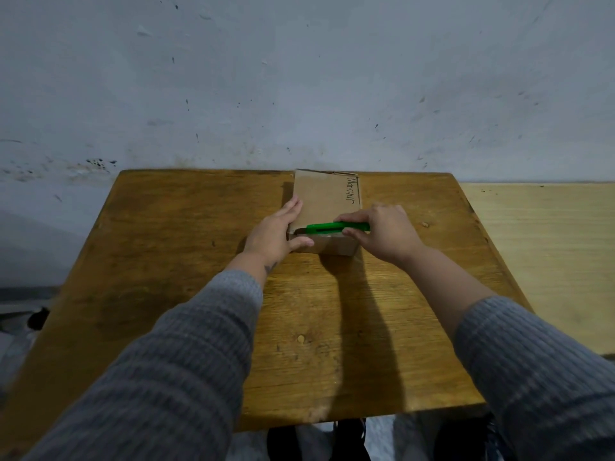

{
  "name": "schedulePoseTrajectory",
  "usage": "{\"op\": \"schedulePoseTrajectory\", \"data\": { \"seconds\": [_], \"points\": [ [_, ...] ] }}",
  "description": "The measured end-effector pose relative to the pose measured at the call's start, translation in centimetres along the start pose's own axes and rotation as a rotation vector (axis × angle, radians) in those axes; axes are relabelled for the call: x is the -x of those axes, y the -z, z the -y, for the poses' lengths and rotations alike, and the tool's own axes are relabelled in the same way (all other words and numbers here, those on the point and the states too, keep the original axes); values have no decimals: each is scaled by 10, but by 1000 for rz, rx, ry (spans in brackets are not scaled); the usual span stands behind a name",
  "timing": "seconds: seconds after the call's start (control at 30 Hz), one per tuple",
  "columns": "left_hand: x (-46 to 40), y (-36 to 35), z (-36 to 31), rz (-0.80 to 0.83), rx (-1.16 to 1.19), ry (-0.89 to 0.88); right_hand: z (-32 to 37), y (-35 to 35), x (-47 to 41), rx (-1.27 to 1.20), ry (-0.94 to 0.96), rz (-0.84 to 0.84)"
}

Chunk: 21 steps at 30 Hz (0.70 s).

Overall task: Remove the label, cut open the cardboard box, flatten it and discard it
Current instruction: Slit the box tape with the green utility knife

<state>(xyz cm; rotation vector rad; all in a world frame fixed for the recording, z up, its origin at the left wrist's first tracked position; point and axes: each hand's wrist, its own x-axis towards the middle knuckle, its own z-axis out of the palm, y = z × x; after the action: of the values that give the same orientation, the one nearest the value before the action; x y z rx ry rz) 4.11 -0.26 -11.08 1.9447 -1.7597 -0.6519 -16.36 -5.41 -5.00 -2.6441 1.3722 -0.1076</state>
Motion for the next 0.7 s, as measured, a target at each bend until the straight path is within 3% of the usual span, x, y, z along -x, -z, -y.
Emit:
{"op": "schedulePoseTrajectory", "data": {
  "seconds": [0.7],
  "points": [
    [2,0,-3,-7,-136,-23,-1,2,-8,90,52,19]
  ]
}}
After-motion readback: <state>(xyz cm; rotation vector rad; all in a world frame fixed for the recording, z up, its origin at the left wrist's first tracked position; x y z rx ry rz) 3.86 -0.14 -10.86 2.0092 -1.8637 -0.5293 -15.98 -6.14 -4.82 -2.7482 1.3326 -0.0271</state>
